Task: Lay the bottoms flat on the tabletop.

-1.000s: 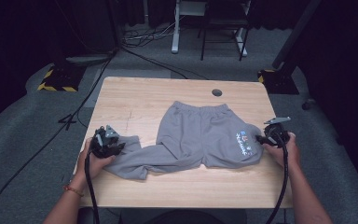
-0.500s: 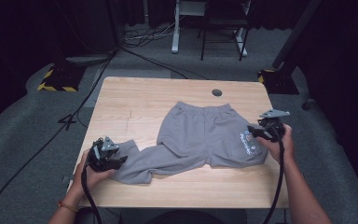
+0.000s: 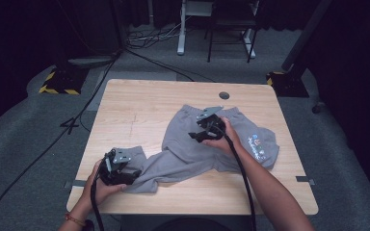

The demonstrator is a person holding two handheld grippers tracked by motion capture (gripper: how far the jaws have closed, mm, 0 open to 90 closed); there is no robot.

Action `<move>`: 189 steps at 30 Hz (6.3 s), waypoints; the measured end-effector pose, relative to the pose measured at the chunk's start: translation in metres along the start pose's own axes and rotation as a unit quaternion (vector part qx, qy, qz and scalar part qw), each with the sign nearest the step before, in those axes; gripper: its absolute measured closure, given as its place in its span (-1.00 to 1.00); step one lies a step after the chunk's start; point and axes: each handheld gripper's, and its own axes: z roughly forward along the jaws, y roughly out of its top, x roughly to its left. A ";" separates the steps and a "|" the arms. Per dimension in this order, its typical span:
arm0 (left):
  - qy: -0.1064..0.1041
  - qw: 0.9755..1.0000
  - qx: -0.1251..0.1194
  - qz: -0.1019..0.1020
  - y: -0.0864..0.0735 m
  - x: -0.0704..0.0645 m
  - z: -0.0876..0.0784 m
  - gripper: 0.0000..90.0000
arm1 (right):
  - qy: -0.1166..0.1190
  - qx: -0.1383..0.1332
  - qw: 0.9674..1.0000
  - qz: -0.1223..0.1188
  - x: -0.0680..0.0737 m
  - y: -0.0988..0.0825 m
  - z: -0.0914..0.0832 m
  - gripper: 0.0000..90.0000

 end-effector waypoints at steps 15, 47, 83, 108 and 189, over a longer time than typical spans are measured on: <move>-0.018 1.000 0.000 0.010 -0.004 -0.022 -0.002 -0.27 | -0.057 0.061 0.996 -0.002 -0.008 0.006 0.063 -0.02; 0.040 0.999 -0.007 0.000 0.008 -0.002 -0.010 -0.41 | 0.014 -0.011 0.999 -0.031 0.001 -0.008 0.001 -0.10; 0.006 1.000 0.005 -0.020 0.004 0.027 -0.004 0.57 | 0.035 -0.128 0.986 -0.105 0.061 0.012 -0.047 0.99; -0.018 0.999 -0.027 0.026 0.054 0.006 0.024 -0.38 | -0.150 -0.021 0.984 0.090 -0.071 -0.044 -0.032 0.32; -0.058 0.994 -0.060 0.066 0.166 -0.035 0.101 -0.45 | -0.123 -0.019 0.988 0.090 -0.073 -0.117 -0.120 0.09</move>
